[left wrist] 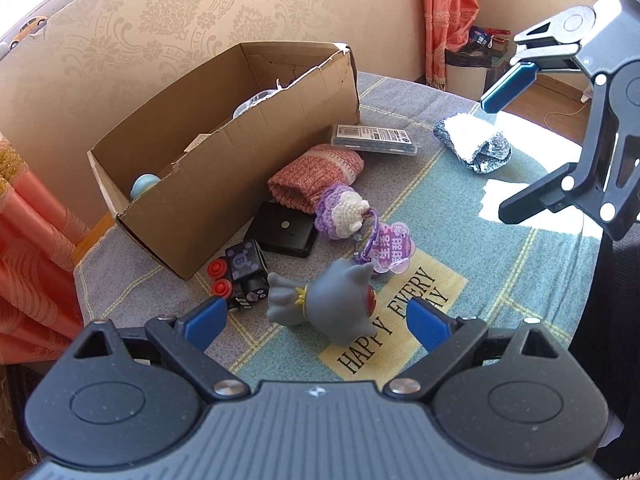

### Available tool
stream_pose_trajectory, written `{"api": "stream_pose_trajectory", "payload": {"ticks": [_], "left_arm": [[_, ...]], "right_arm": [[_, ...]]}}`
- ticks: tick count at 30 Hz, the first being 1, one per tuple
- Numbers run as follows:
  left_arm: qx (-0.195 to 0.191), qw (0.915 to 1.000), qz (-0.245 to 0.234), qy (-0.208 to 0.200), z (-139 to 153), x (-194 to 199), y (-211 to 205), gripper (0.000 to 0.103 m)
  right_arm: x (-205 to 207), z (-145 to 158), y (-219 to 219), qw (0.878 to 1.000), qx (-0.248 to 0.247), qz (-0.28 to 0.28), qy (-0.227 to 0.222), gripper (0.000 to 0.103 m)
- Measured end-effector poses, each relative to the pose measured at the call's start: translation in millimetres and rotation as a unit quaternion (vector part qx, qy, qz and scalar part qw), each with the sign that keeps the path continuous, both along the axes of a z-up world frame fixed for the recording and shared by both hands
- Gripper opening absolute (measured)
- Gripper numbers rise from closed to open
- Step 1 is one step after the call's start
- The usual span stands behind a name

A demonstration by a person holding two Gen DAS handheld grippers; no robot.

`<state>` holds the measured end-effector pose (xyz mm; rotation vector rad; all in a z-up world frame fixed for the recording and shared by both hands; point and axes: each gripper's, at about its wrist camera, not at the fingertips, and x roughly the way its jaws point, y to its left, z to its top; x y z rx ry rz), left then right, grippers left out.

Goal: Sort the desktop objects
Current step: 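Move both grippers back to the table toward the grey cat toy, then grasp the grey cat toy with the left gripper while the right gripper grasps the purple crocheted keychain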

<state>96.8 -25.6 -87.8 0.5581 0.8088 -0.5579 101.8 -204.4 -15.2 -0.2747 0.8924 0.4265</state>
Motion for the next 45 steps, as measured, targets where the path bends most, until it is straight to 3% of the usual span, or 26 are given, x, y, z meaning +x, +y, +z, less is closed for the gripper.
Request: {"api": "stream_pose_trajectory", "payload": {"ticks": [7,16,18,20,27,32,45], "left_arm": [[-0.026,0.9995,0.004,0.017,-13,9,4,0.096],[-0.031,0.9993,-0.006,0.022,-28,22,1,0.094],[-0.032,0.9992,-0.003,0.022,-31,26,1,0.093],[-0.039,0.9989,0.004,0.026,-33,29,1,0.085],[-0.049,0.9979,0.004,0.042,-43,38,3,0.084],[-0.060,0.9967,0.001,0.054,-45,41,3,0.076],[-0.071,0.9956,0.022,0.056,-33,38,21,0.074]], "right_arm": [[-1,-12,6,1.000,0.017,-0.004,0.014,0.102],[10,-26,8,0.998,0.049,-0.027,0.037,0.102],[13,-25,10,0.998,0.048,-0.027,0.033,0.102],[17,-25,11,0.998,0.045,-0.026,0.027,0.102],[32,-29,14,0.998,0.049,-0.028,0.034,0.102],[38,-33,17,0.998,0.050,-0.026,0.037,0.102],[49,-31,26,0.999,0.034,-0.022,0.011,0.102]]}}
